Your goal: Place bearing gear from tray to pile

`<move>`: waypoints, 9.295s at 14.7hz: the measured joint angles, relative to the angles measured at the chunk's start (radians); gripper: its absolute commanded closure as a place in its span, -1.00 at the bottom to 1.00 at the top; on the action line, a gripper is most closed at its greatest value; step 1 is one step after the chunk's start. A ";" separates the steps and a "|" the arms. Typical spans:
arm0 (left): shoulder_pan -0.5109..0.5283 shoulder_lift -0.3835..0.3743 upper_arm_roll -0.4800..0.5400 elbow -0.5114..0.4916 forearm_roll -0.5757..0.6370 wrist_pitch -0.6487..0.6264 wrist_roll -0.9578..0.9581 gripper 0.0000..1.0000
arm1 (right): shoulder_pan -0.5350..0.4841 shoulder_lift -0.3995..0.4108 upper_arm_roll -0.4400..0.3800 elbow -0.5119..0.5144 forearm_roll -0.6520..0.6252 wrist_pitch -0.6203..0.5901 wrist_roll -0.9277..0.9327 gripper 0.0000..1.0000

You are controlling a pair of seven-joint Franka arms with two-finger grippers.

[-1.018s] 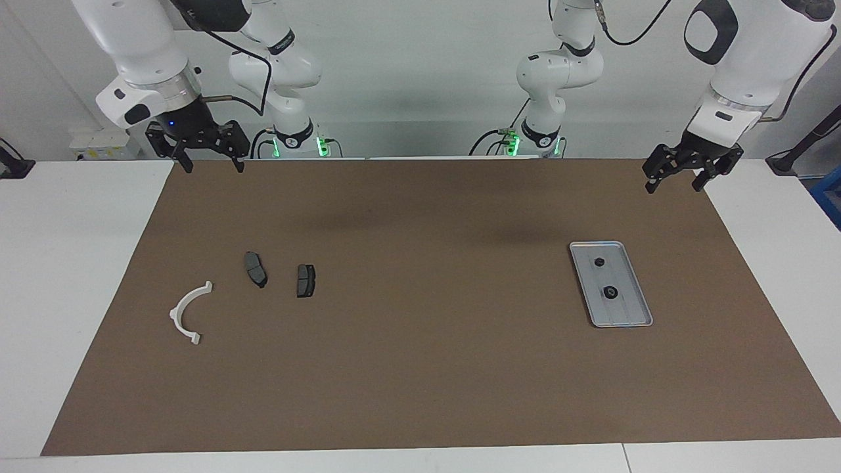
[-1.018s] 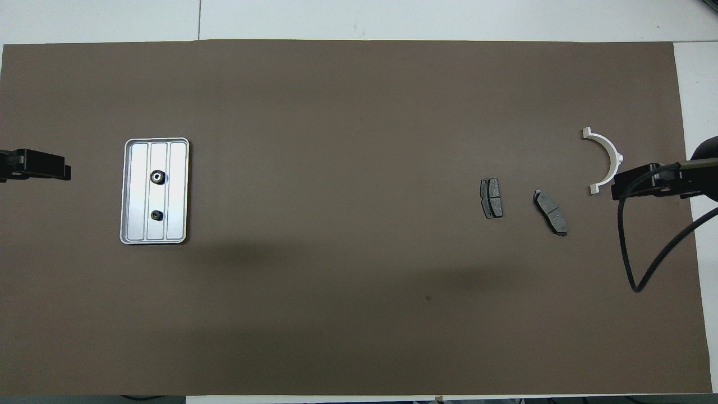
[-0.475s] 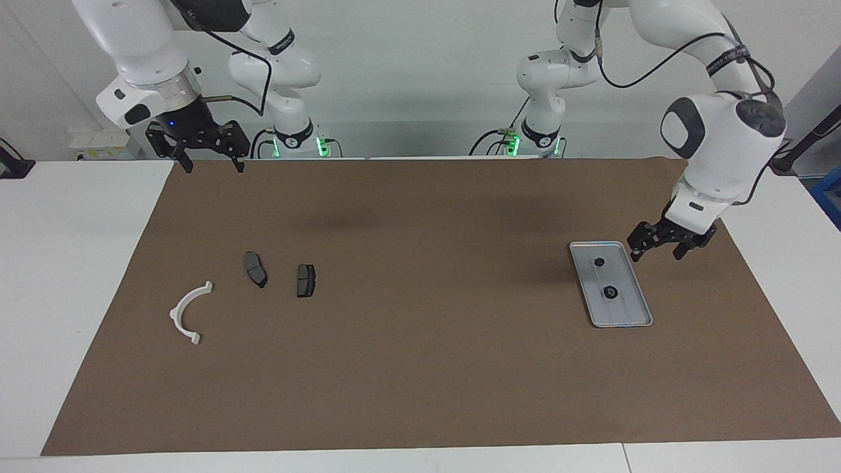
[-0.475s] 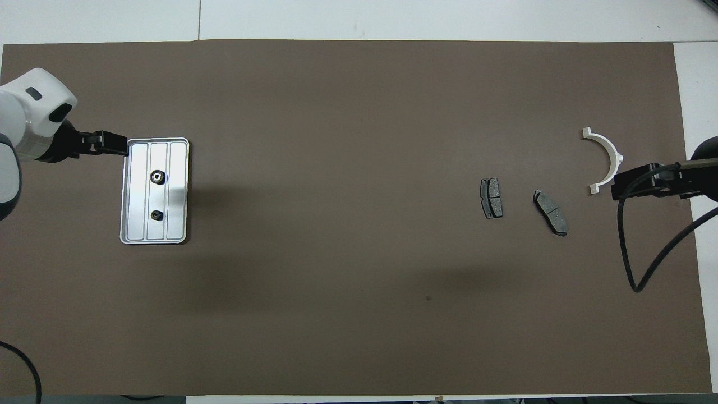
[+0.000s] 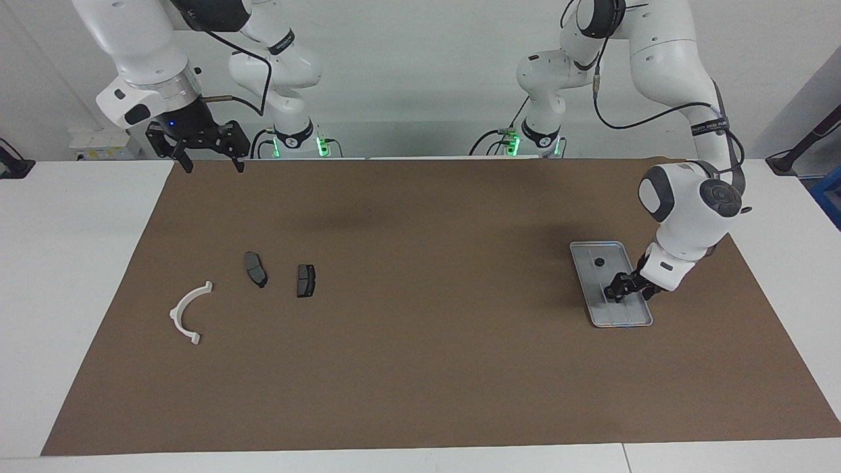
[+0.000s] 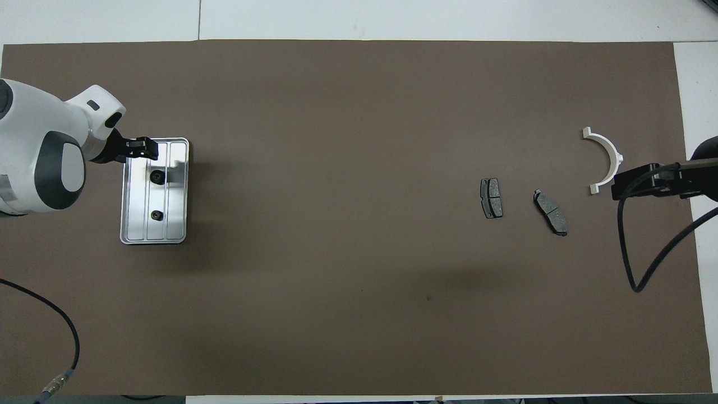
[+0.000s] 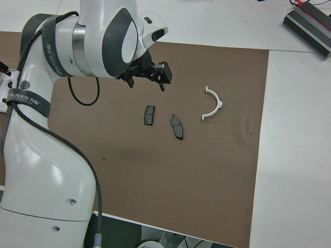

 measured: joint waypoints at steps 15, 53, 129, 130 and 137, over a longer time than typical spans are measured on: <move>-0.010 -0.008 -0.010 -0.090 0.001 0.056 -0.091 -0.11 | 0.000 0.000 0.000 0.000 0.000 0.000 0.000 -1.00; -0.627 0.142 -0.005 0.161 0.003 -0.014 -0.963 -1.00 | -0.001 -0.002 0.000 -0.044 0.000 0.051 -0.026 -1.00; -0.021 -0.251 -0.019 -0.160 -0.054 -0.104 -0.180 0.88 | 0.637 0.834 0.024 0.344 -0.033 0.537 1.027 1.00; -0.021 -0.251 -0.019 -0.159 -0.054 -0.104 -0.180 0.88 | 0.637 0.834 0.023 0.344 -0.033 0.536 1.027 1.00; -0.062 -0.251 -0.021 -0.137 -0.062 -0.104 -0.246 0.88 | 0.579 0.748 0.009 0.376 -0.039 0.346 0.951 1.00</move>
